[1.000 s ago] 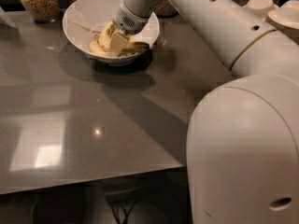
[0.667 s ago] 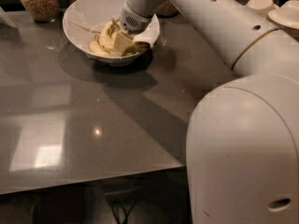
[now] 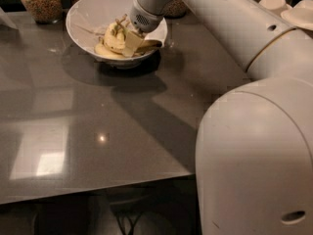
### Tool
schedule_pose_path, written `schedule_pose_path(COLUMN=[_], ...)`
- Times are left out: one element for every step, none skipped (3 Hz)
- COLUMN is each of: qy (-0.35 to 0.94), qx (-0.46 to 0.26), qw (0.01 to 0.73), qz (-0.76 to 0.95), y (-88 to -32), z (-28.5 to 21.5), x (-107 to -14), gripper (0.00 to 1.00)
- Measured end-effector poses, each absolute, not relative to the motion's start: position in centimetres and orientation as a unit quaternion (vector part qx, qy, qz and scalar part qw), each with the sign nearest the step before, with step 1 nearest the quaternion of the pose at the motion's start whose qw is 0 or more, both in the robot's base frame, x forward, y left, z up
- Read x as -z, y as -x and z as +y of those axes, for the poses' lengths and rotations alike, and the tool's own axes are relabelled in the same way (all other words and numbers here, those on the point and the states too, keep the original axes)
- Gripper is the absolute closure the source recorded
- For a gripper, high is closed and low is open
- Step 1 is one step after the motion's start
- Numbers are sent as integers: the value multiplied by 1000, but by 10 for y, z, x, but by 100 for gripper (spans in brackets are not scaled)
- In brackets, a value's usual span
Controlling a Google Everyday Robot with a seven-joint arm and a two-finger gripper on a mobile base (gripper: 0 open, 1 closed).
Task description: Pick banana from white bowl
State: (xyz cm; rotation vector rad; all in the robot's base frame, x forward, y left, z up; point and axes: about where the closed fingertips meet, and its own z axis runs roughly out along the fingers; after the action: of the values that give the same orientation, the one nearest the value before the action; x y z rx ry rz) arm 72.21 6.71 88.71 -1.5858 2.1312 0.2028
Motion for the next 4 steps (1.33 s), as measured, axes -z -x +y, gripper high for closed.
schedule_pose_path(qy=[577,579,584,595], qx=[-68,-69,-72,-90], qw=[245,267,292,330], qz=[776,767,754,727], y=[-721,-712,-701,-670], z=[65,63,59,49], x=[-896,-917,-936,-962], gripper=[88,100,100,100])
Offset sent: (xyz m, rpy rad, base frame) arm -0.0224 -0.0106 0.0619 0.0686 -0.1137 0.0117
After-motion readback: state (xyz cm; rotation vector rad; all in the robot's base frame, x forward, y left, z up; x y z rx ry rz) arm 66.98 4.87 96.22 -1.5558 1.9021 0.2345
